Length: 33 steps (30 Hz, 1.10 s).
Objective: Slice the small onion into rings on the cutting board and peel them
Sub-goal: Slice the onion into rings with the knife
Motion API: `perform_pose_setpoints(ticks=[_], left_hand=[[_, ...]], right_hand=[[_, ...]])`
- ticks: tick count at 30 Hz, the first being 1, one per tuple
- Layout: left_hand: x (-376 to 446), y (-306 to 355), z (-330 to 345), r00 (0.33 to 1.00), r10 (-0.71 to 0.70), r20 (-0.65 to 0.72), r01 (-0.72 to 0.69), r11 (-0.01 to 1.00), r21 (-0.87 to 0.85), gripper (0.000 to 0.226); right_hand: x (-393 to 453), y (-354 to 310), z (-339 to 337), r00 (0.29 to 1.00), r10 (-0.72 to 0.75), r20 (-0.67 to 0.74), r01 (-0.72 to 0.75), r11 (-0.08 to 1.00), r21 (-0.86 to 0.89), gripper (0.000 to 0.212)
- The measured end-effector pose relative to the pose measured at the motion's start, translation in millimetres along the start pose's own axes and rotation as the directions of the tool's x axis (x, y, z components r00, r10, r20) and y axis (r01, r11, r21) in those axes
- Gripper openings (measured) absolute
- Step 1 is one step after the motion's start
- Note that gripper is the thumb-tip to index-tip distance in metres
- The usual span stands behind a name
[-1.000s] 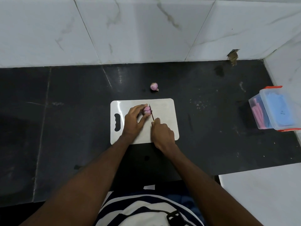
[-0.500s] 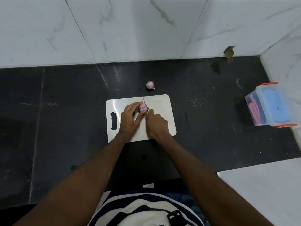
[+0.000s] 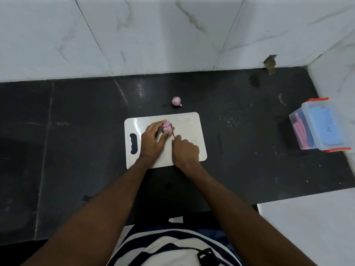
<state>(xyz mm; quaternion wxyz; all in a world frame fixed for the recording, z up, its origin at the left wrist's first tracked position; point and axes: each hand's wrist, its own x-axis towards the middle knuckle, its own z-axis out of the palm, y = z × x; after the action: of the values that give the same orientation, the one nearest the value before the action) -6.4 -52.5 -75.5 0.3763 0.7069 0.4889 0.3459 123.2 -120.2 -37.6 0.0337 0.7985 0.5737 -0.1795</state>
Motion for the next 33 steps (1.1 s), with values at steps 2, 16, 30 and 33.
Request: perform_pose_setpoints(ticks=[2, 16, 30, 33], left_hand=[[-0.3, -0.1, -0.3, 1.0, -0.004, 0.003, 0.004, 1.0, 0.006, 0.039], [-0.6, 0.7, -10.3, 0.994, 0.084, 0.076, -0.089, 0.994, 0.062, 0.039], [-3.7, 16.7, -18.5, 0.999, -0.007, 0.045, 0.002, 0.993, 0.115, 0.05], [-2.2, 15.2, -23.2, 0.998, 0.011, 0.064, -0.023, 0.982, 0.187, 0.045]], right_hand=[[-9.5, 2.2, 3.9, 1.0, -0.016, -0.027, 0.015, 0.999, -0.039, 0.031], [-26.3, 2.8, -8.1, 0.996, 0.008, 0.094, 0.003, 0.993, -0.119, 0.019], [-33.2, 8.2, -1.5, 0.998, 0.028, 0.05, -0.026, 0.999, -0.044, 0.015], [-33.1, 9.1, -0.9, 0.998, 0.039, 0.059, -0.037, 0.998, -0.041, 0.015]])
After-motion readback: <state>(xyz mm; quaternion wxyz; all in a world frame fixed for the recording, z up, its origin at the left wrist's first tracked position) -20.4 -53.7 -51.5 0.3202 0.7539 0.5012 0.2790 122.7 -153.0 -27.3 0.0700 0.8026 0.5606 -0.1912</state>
